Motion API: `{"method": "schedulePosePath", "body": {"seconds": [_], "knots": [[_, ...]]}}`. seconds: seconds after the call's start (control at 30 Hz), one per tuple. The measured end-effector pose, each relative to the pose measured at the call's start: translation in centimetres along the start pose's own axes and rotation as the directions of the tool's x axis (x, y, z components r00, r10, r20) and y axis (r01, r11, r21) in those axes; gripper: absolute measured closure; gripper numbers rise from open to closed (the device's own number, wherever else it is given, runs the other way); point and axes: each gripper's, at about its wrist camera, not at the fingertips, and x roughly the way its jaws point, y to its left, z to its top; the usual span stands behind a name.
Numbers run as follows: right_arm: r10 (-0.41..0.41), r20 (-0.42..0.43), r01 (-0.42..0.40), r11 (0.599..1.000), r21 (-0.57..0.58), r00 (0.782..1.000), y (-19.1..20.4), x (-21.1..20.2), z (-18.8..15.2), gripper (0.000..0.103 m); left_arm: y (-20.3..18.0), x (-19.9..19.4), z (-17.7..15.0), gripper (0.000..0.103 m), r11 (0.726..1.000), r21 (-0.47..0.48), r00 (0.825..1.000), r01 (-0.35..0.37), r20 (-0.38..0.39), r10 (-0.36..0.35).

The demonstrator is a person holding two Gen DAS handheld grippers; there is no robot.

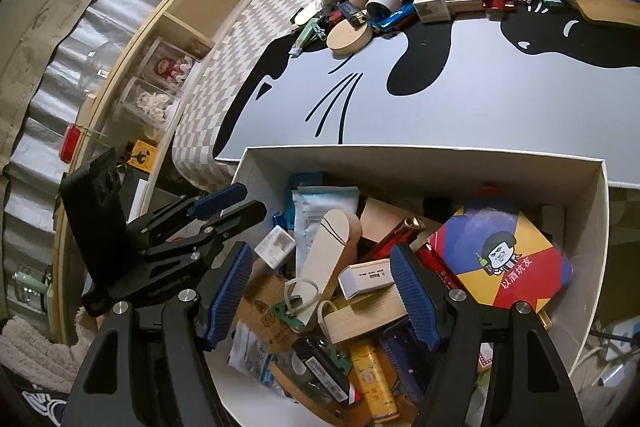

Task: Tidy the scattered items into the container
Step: 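Open the right gripper to drop the red cylinder while the left gripper releases the tube, then move both grippers back over the heap of items on the mat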

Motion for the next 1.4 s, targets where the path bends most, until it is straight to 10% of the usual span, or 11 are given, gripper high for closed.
{"method": "schedulePosePath", "body": {"seconds": [0.37,0.5,0.73,0.93,1.4], "knots": [[0.005,0.009,-0.006,1.000,0.025,1.000,-0.4,-0.3,0.1,0.031,-0.1,0.1,0.3,0.059,1.000,-0.021,1.000,0.012,-0.002,-0.012],[0.005,0.009,-0.005,0.999,0.034,1.000,-0.7,-0.4,0.1,0.031,-0.1,0.0,0.4,0.028,0.999,-0.033,1.000,0.007,0.014,-0.007],[0.006,0.015,-0.007,0.999,0.047,1.000,-1.3,-0.6,0.0,0.031,0.1,-0.1,0.7,0.007,0.998,-0.057,0.999,0.021,0.034,-0.019],[-0.024,0.054,0.021,0.999,0.049,0.998,-1.7,-1.1,0.0,0.004,0.1,0.0,1.0,0.006,0.997,-0.069,0.999,0.020,0.034,-0.017],[-0.078,0.192,0.066,0.995,0.069,0.978,-3.2,-3.3,0.2,0.000,0.1,0.1,1.5,0.005,0.995,-0.090,0.998,0.034,0.048,-0.030]]}}
